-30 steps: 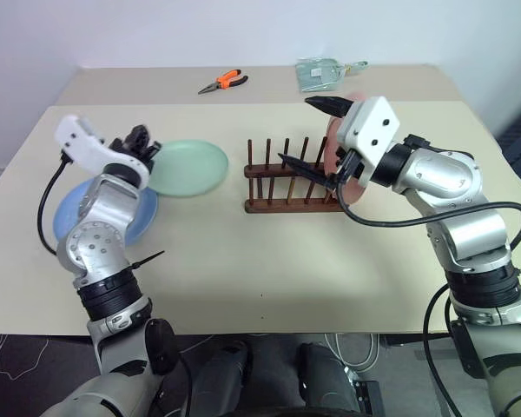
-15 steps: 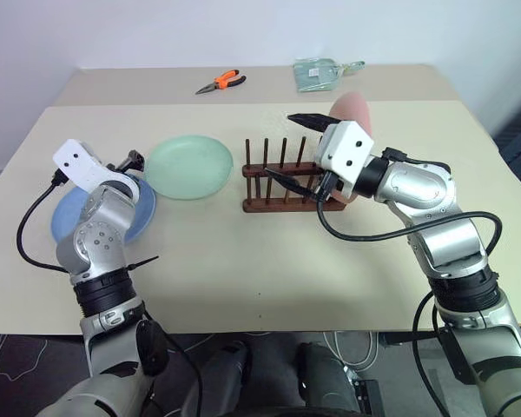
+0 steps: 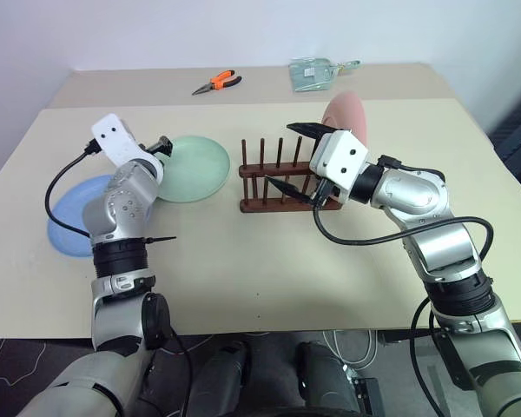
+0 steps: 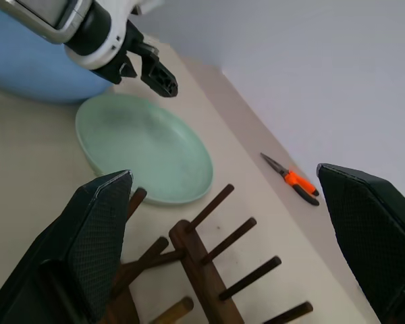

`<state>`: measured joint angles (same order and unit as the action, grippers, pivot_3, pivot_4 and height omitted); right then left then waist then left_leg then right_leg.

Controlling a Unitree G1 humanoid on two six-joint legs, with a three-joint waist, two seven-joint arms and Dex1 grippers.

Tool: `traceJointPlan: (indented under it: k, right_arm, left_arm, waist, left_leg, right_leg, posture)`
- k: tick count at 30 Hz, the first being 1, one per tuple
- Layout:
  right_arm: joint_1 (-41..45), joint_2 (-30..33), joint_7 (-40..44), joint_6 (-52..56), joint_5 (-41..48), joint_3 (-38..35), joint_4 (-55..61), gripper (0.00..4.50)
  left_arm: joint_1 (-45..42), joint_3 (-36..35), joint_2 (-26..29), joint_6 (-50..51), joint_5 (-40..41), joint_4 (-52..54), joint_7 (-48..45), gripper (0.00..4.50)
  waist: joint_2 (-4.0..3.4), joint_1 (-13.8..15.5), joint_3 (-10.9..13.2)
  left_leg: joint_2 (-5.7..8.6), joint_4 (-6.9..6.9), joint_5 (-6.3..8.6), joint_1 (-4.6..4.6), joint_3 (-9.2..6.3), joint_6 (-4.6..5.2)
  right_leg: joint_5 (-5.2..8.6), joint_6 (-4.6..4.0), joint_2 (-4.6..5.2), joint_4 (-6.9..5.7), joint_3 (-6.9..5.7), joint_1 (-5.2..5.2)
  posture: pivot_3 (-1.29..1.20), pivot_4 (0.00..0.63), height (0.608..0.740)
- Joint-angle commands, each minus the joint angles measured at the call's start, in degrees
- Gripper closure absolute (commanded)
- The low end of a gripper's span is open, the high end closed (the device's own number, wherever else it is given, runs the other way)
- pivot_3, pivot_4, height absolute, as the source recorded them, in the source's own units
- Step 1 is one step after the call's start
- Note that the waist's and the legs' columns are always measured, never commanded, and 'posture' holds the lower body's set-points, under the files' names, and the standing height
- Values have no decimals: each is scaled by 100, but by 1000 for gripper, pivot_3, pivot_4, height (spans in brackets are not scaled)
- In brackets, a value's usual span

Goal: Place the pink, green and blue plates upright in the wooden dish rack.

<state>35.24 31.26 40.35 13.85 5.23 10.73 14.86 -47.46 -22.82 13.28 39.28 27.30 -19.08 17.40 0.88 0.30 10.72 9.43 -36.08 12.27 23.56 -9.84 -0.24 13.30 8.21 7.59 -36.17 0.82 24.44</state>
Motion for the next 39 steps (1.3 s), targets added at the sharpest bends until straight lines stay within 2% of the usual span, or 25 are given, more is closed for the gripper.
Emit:
traceJointPlan:
  k: [1,5,9,15,18,24,25,30,39]
  right_arm:
    - [-64,-38,-18,-103,-45,-73,135,0]
    - [-196,-2,-35,-85,-98,-119,215,0]
    - [-286,24,-41,-57,-125,-145,292,0]
    - [-307,-13,-47,-18,-157,-159,329,0]
    - [-278,-29,-46,-27,-169,-150,297,0]
    - [-261,-39,-35,-53,-171,-140,268,0]
    - [-251,-44,-35,-58,-175,-134,256,0]
    - [-183,-77,-33,-64,-202,-101,194,0]
    - [-196,-64,-29,-61,-219,-125,234,0]
  left_arm:
    - [-381,71,164,-377,-382,-742,-23,71]
    - [-605,82,284,-785,-717,-1537,17,71]
    - [-686,74,305,-1014,-846,-1791,-36,71]
    - [-764,-118,281,-665,-723,-2164,-32,71]
    - [-830,-458,197,-481,-456,-2205,166,943]
    - [-837,-684,112,-382,-326,-2010,432,4094]
    - [-830,-679,107,-358,-327,-1978,452,4447]
    - [-748,-626,56,-318,-315,-1765,496,4447]
    - [-402,-356,-41,-1006,-533,-765,261,4447]
  waist:
    - [0,6,0]
    - [1,3,0]
    - [1,-4,0]
    - [1,-7,0]
    - [1,-31,0]
    - [2,-63,-2]
    - [3,-67,-3]
    - [3,-98,-4]
    - [4,-98,-4]
  left_leg:
    - [0,-1,0,0,0,0]
    - [0,-2,0,0,3,0]
    - [0,-1,0,0,4,0]
    - [0,-3,0,0,4,1]
    - [0,-2,0,0,5,1]
    - [-1,-5,-1,0,4,0]
    - [0,-7,-1,0,4,1]
    - [-1,-9,-1,-2,4,1]
    - [-2,-8,-2,-2,6,-1]
  right_leg:
    - [-1,0,0,0,0,0]
    - [-7,6,1,1,2,0]
    - [-8,6,1,1,3,0]
    - [-10,8,1,0,4,1]
    - [-10,8,1,0,4,1]
    - [-12,11,1,-3,4,0]
    - [-13,12,1,-3,4,-1]
    - [-19,12,-2,-4,5,-2]
    - [-19,11,-2,-3,8,0]
  posture:
    - [0,150,739]
    - [0,150,739]
    - [0,150,739]
    - [0,150,739]
    - [0,150,739]
    - [0,150,739]
    - [0,150,739]
    - [0,150,739]
    - [0,150,739]
